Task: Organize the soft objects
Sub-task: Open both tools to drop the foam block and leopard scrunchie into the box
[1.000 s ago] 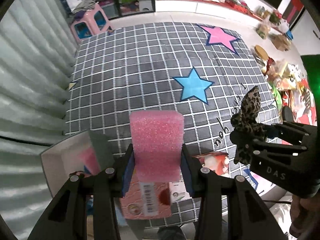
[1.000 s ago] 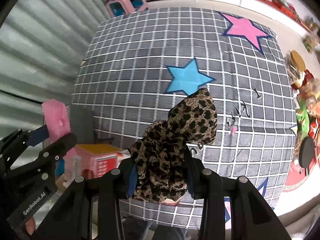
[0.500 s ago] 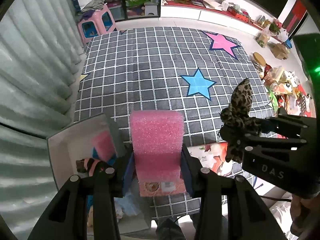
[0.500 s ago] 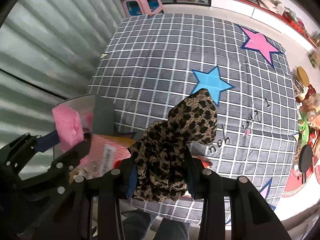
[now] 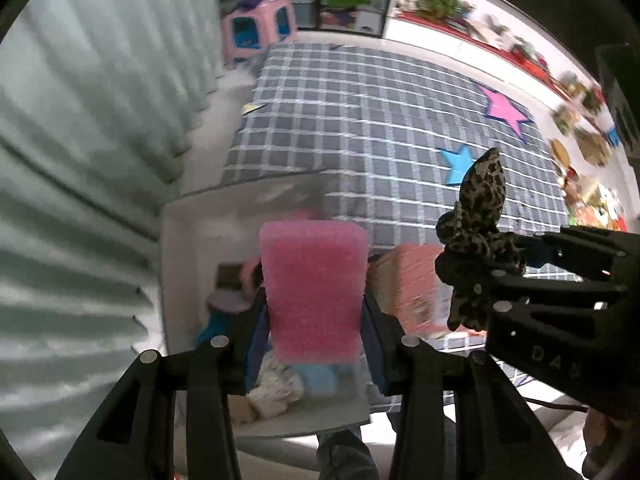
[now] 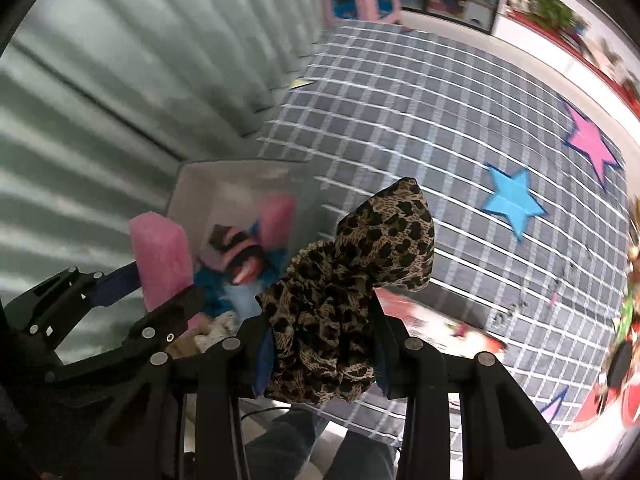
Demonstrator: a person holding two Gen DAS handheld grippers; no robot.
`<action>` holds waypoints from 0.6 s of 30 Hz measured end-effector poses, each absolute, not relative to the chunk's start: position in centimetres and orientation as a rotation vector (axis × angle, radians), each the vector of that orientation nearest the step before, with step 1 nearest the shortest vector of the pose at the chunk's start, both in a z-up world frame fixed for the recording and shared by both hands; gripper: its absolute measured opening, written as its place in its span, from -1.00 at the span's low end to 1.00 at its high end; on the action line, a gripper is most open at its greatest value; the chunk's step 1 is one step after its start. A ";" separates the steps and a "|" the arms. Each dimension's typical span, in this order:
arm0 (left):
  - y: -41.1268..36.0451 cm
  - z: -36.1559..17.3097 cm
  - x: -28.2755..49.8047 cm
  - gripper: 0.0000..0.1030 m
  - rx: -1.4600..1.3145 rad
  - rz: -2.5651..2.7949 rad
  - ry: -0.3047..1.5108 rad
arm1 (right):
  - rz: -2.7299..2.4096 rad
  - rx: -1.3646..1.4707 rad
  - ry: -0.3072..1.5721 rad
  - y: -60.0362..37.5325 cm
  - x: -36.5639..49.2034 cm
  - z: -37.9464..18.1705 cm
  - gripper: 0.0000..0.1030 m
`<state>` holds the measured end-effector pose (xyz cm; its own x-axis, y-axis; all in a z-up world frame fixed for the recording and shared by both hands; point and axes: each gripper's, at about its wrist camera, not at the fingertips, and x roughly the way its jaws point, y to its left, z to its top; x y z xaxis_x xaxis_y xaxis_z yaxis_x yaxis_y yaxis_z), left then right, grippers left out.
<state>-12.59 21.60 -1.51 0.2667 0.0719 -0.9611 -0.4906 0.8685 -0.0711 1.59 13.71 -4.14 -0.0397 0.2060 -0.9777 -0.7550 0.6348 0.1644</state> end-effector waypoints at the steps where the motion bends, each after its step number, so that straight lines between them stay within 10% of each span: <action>1: 22.1 -1.8 -13.4 -0.11 -0.405 0.413 1.255 | 0.851 -0.517 1.409 14.6 0.9 -4.4 -0.20; 11: 25.2 -5.1 -20.0 -0.07 -0.521 0.558 1.311 | 0.981 -0.637 1.432 20.0 -4.8 -7.2 -0.20; 18: 25.4 -6.3 -21.4 0.61 -0.563 0.569 1.323 | 1.002 -0.658 1.457 21.7 -6.2 -8.2 -0.05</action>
